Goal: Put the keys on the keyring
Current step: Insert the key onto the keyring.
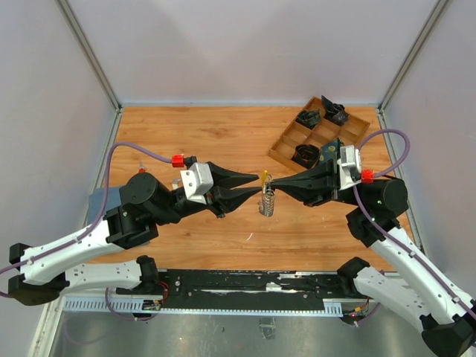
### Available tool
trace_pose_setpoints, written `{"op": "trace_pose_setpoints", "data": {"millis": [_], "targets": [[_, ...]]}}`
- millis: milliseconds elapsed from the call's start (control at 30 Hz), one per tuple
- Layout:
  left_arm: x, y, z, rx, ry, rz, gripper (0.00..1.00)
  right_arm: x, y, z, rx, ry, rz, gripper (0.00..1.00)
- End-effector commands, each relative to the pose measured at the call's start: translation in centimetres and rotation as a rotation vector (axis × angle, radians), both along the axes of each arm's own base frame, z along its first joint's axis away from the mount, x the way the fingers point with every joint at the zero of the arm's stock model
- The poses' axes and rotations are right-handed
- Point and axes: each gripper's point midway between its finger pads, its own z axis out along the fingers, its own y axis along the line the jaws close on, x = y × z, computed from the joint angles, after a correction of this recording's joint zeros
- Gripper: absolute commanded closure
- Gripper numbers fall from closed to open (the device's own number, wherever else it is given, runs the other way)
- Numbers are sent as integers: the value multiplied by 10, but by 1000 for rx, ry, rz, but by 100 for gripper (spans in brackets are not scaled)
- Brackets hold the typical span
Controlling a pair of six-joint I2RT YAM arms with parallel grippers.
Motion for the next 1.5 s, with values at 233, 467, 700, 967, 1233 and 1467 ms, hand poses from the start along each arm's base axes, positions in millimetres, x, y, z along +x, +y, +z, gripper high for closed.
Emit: {"op": "trace_pose_setpoints", "data": {"millis": [233, 467, 700, 967, 1233, 1467], "targets": [[-7, -4, 18, -51, -20, -36, 67, -22, -3, 32, 60, -133, 36, 99], [-4, -8, 18, -55, -9, -31, 68, -30, -4, 33, 54, -148, 54, 99], [-5, -12, 21, -61, -8, -43, 74, -38, -6, 33, 41, -162, 74, 99], [-11, -17, 22, -56, -8, -84, 82, -39, -6, 31, 29, -158, 74, 99], [-8, -18, 18, -37, 6, -72, 99, -40, -6, 31, 29, -159, 74, 100], [9, -13, 7, 72, 35, 28, 99, -40, -9, 23, -67, -168, 33, 82]]}}
